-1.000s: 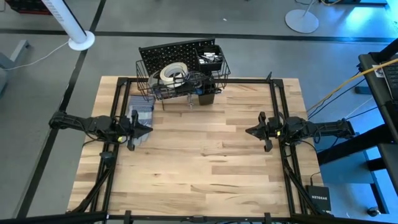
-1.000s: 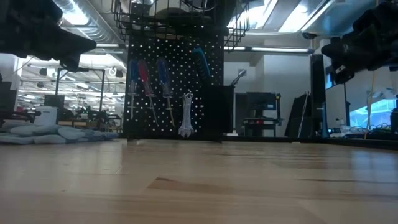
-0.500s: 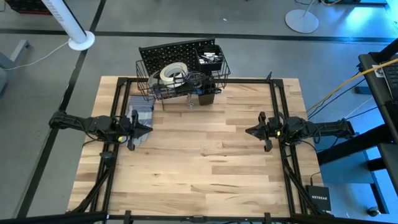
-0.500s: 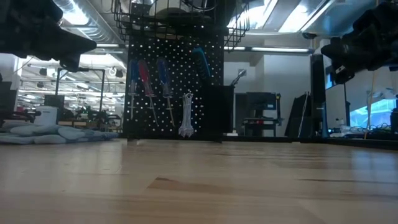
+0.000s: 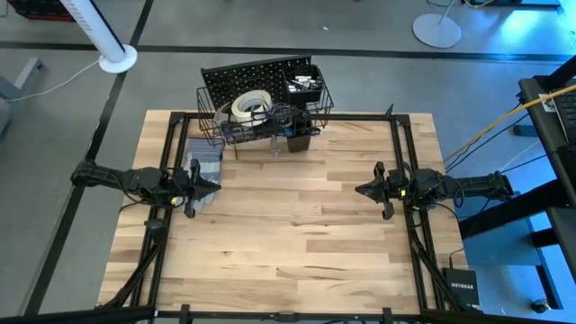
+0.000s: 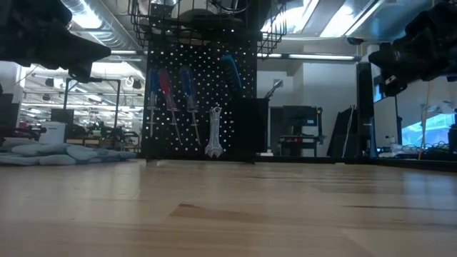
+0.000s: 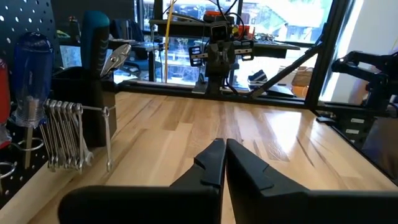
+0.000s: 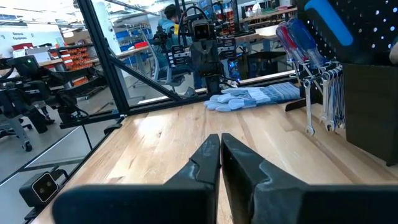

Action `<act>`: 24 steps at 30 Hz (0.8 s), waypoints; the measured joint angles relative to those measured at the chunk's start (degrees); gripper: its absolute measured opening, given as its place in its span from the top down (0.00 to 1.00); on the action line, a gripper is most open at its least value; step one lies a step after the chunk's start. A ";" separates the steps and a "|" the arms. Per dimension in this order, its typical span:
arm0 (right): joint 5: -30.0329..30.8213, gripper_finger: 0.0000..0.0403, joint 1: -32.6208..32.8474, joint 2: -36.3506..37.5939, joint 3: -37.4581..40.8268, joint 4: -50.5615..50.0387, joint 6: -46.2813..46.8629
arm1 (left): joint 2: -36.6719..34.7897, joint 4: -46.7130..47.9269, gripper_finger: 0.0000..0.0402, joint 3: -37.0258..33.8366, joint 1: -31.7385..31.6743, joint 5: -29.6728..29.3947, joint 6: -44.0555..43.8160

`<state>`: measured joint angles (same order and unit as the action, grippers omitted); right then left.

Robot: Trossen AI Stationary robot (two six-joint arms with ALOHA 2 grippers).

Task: Hang tools onto peg board
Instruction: Return to Home Position

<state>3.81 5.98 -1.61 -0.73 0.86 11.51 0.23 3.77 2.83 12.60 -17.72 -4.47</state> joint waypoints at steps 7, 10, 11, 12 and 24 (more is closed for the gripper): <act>0.01 0.95 0.00 0.00 0.02 0.00 0.00 | 0.00 0.00 1.00 0.00 0.00 -0.01 0.00; 0.01 0.95 0.00 0.00 0.02 -0.02 0.00 | 0.00 0.02 0.99 0.00 0.00 -0.02 0.00; 0.01 0.95 0.00 0.00 0.02 -0.02 0.00 | 0.00 0.02 0.99 0.00 0.00 -0.02 0.00; 0.01 0.95 0.00 0.00 0.02 -0.02 0.00 | 0.00 0.02 0.99 0.00 0.00 -0.02 -0.01; 0.03 0.95 0.00 0.00 0.04 -0.04 -0.02 | 0.00 0.02 0.99 -0.02 0.00 -0.02 0.00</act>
<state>3.84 5.98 -1.61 -0.69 0.82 11.49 0.23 3.79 2.81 12.60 -17.73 -4.47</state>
